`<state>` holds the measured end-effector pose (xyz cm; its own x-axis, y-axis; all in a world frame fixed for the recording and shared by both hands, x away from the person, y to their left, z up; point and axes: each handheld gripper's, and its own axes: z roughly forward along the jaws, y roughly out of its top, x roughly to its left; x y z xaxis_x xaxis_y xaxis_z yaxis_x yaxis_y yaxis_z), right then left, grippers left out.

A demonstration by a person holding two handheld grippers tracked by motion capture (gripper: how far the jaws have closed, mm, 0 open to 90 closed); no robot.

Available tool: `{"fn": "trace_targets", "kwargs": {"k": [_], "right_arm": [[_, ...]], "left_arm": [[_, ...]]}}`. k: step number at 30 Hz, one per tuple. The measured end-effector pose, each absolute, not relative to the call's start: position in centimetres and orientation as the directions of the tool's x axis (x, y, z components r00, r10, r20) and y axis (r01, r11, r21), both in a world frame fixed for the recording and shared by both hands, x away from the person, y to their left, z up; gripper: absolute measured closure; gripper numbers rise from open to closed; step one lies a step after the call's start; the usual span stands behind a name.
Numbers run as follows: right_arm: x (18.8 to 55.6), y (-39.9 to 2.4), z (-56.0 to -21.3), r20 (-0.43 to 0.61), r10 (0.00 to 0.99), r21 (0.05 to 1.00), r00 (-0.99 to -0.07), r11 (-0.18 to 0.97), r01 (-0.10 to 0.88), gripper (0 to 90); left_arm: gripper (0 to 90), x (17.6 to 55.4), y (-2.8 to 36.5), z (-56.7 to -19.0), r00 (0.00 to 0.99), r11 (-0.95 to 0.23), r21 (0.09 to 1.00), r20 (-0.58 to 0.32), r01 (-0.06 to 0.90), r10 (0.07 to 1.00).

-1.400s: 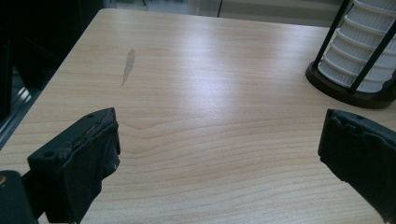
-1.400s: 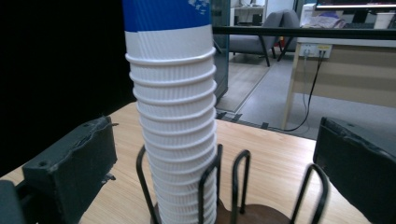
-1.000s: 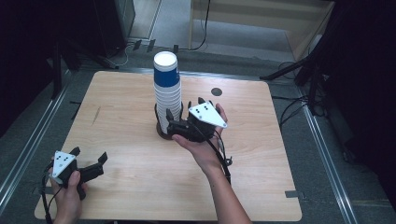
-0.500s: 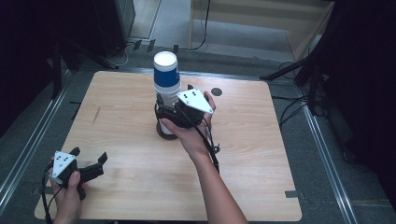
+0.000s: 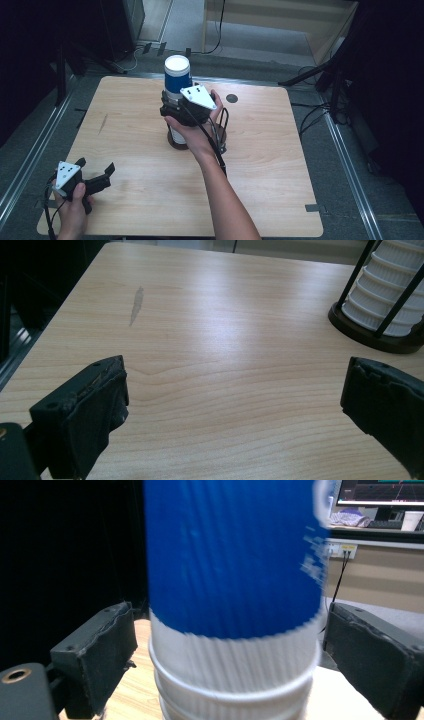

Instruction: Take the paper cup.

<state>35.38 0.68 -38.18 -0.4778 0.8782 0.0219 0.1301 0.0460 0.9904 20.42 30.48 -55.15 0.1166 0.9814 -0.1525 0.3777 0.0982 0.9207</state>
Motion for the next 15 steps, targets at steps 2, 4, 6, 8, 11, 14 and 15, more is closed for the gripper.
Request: {"fn": "trace_targets", "kwargs": {"k": [2,4,6,8,11,14,15], "right_arm": [[35.5,1.1,-38.0,0.014,0.884,0.991,-0.468,0.049,0.121,6.7],[35.7,1.5,-37.7,0.018,0.897,0.993,-0.442,0.035,0.113,6.8],[35.7,1.7,-37.6,0.019,0.901,0.993,-0.434,0.033,0.112,6.9],[35.9,2.0,-37.6,0.010,0.905,0.993,-0.426,0.039,0.108,10.8],[36.0,2.2,-37.6,0.008,0.908,0.994,-0.419,0.037,0.100,15.1],[36.0,2.2,-37.7,0.008,0.910,0.995,-0.415,0.035,0.096,17.0],[36.1,2.1,-37.7,0.007,0.911,0.995,-0.412,0.035,0.095,17.2]], "left_arm": [[0.0,20.4,30.5,-55.2,0.117,0.098,0.921,-0.152,0.378,0.981],[0.0,20.4,30.5,-55.2,0.117,0.096,0.921,-0.151,0.378,0.982],[0.0,20.4,30.4,-55.2,0.117,0.097,0.921,-0.151,0.379,0.982],[0.0,20.5,30.5,-55.2,0.117,0.097,0.920,-0.152,0.379,0.981],[0.0,20.5,30.5,-55.1,0.118,0.097,0.919,-0.153,0.383,0.981],[0.0,20.5,30.5,-55.2,0.119,0.097,0.919,-0.153,0.383,0.981],[0.0,20.5,30.5,-55.2,0.119,0.097,0.919,-0.153,0.383,0.981]]}}
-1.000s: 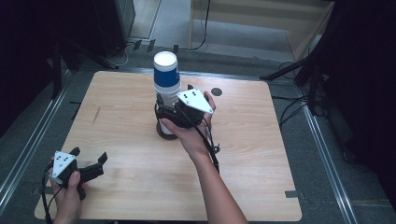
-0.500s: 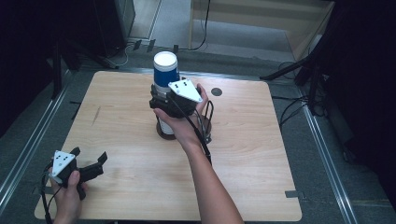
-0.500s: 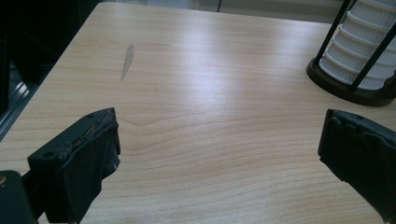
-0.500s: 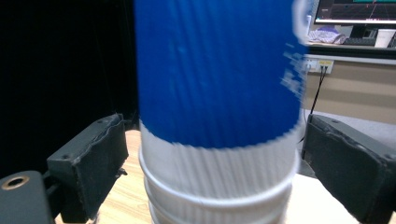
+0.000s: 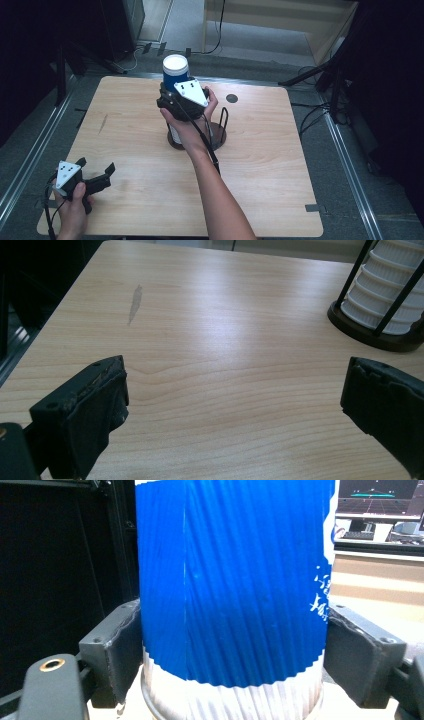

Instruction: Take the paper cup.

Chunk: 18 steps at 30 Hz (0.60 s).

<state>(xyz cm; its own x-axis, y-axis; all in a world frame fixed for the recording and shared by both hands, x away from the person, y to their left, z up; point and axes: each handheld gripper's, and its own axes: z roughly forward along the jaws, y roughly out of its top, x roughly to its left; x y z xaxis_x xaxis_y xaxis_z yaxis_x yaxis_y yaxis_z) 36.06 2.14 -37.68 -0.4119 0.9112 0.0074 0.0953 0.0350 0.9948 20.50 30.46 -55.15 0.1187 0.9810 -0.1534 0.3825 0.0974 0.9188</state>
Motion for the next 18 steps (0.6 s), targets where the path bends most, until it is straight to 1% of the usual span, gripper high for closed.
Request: {"fn": "trace_targets", "kwargs": {"k": [12,18], "right_arm": [[36.02,2.01,-37.54,-0.014,0.911,0.996,-0.413,0.049,0.076,17.9],[36.04,1.92,-37.40,-0.006,0.910,0.996,-0.415,0.040,0.074,18.5]], "left_arm": [[0.0,20.58,30.44,-55.15,0.120,0.095,0.918,-0.152,0.384,0.981],[0.0,20.58,30.43,-55.15,0.122,0.095,0.918,-0.152,0.385,0.981]]}}
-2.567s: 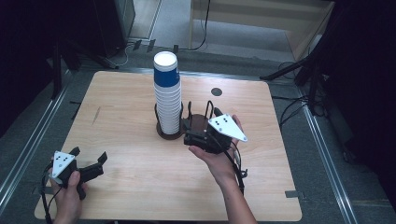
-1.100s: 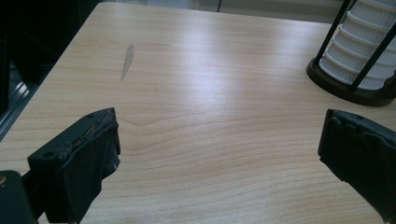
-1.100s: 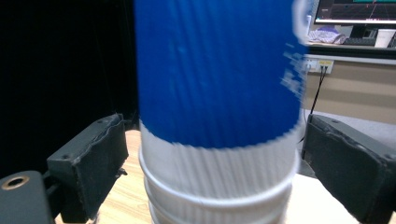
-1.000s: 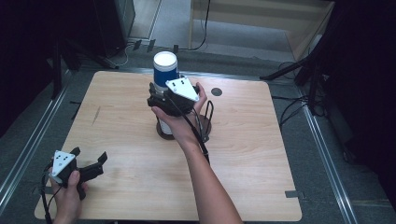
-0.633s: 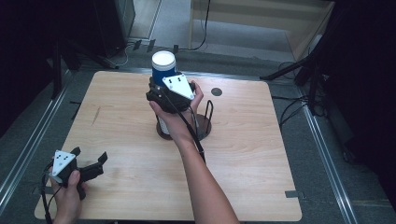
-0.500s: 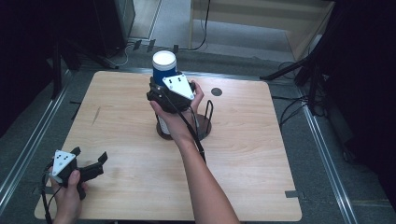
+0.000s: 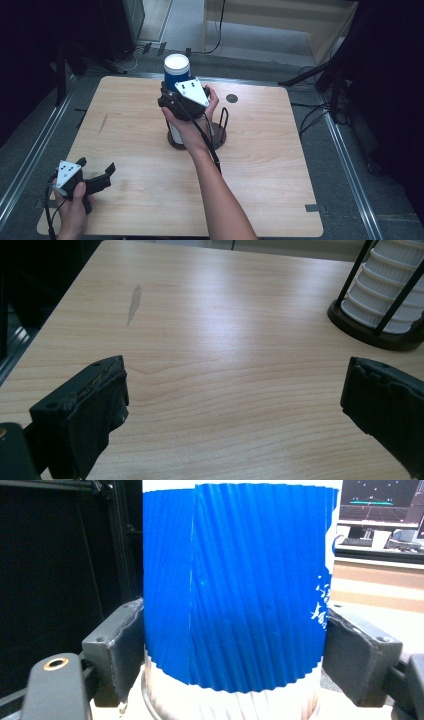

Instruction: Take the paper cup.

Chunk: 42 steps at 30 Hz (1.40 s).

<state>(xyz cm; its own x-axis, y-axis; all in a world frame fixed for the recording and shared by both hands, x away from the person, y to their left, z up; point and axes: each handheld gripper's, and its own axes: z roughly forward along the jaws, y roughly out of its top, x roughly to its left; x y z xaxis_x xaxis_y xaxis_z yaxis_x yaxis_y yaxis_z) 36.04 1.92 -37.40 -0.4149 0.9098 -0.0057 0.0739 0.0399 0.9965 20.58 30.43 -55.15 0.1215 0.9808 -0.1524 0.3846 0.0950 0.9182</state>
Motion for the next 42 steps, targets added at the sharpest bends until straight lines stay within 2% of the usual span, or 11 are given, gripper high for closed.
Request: {"fn": "trace_targets", "kwargs": {"k": [12,23,42], "right_arm": [[35.8,1.9,-36.3,0.004,0.908,0.999,-0.420,0.014,0.040,19.6],[35.6,1.8,-35.0,0.001,0.902,0.998,-0.432,-0.025,-0.050,21.1],[34.8,1.1,-31.9,0.000,0.912,0.994,-0.410,-0.042,-0.096,21.1]], "left_arm": [[0.0,20.6,30.4,-55.2,0.124,0.092,0.921,-0.149,0.378,0.981],[0.0,20.6,30.4,-55.2,0.125,0.091,0.923,-0.147,0.373,0.981],[0.0,20.6,30.4,-55.2,0.121,0.094,0.924,-0.148,0.370,0.981]]}}
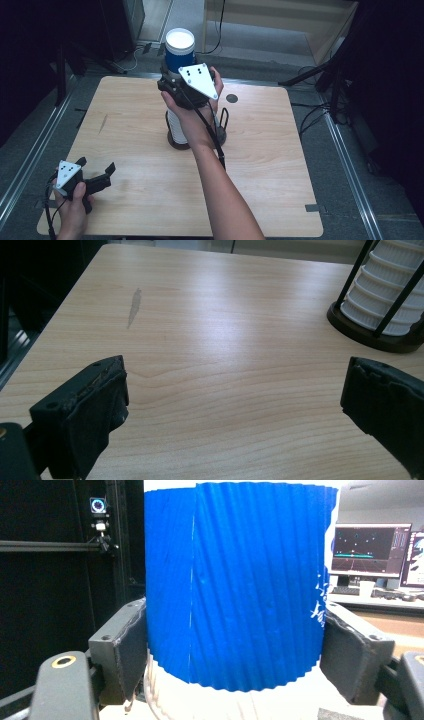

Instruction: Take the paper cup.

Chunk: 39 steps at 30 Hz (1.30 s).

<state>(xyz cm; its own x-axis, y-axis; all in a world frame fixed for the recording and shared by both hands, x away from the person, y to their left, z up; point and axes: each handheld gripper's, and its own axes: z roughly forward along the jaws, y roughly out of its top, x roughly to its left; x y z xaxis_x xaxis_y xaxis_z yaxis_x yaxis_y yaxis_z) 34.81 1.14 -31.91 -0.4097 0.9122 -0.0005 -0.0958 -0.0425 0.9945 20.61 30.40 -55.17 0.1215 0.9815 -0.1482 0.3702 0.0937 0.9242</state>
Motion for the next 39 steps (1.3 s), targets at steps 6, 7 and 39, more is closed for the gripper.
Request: {"fn": "trace_targets", "kwargs": {"k": [6,7,39], "right_arm": [[34.4,0.3,-31.1,-0.007,0.918,0.993,-0.396,-0.039,-0.108,21.1],[34.4,0.1,-31.1,-0.008,0.920,0.993,-0.391,-0.038,-0.111,21.1],[30.5,-9.0,-33.9,0.004,0.955,0.997,-0.295,-0.026,-0.071,20.5]], "left_arm": [[0.0,20.6,30.4,-55.2,0.123,0.093,0.924,-0.148,0.371,0.981],[0.0,20.6,30.4,-55.2,0.122,0.093,0.924,-0.148,0.371,0.981],[0.0,20.7,30.2,-55.1,0.118,0.072,0.925,-0.124,0.372,0.985]]}}
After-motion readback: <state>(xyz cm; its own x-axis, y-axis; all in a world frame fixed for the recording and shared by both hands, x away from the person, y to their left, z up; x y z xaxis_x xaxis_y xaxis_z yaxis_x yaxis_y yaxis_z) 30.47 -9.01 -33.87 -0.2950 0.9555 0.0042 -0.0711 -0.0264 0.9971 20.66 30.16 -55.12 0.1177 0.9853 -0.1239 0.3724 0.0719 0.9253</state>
